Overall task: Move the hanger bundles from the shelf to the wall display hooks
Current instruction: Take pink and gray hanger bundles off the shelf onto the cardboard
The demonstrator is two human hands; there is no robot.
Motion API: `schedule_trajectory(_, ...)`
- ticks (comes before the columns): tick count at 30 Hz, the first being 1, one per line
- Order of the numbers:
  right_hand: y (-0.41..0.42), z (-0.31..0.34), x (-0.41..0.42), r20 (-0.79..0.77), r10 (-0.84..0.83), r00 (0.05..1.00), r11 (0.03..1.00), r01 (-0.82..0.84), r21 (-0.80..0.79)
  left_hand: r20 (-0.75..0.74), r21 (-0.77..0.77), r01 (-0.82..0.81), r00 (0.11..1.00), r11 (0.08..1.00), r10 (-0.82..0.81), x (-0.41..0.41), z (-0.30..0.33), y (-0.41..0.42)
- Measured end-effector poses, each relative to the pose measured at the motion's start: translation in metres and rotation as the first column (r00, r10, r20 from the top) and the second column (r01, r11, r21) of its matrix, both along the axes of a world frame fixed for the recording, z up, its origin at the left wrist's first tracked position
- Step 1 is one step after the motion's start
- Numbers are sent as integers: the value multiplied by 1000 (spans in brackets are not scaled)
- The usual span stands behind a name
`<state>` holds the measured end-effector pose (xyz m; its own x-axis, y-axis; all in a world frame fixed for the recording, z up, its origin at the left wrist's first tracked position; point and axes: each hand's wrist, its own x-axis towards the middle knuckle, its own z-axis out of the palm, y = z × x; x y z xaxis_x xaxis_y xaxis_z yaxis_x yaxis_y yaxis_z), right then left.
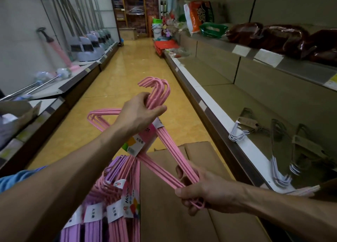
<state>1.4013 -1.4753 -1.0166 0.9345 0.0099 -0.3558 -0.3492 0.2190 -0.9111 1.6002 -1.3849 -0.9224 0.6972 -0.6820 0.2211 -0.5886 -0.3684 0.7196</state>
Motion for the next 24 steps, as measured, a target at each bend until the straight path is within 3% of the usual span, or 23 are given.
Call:
schedule_trajectory(7,34,5,15,84,64,994,978,-46,-203,164,-132,-161,970,978,182,15,9,14)
schedule_trajectory(13,47,12,26,70,106,992,969,-88,-231,151,-206,-177,966,963,210,23,5,29)
schedule_trajectory(19,54,11,42,-34,24,999,999,-23,27,68,-267,-96,991,959,118,23,4,35)
schedule_trajectory(24,56,9,60,-29,-68,997,997,69,32,-20,-324,30,999,946,-38,13,4,32)
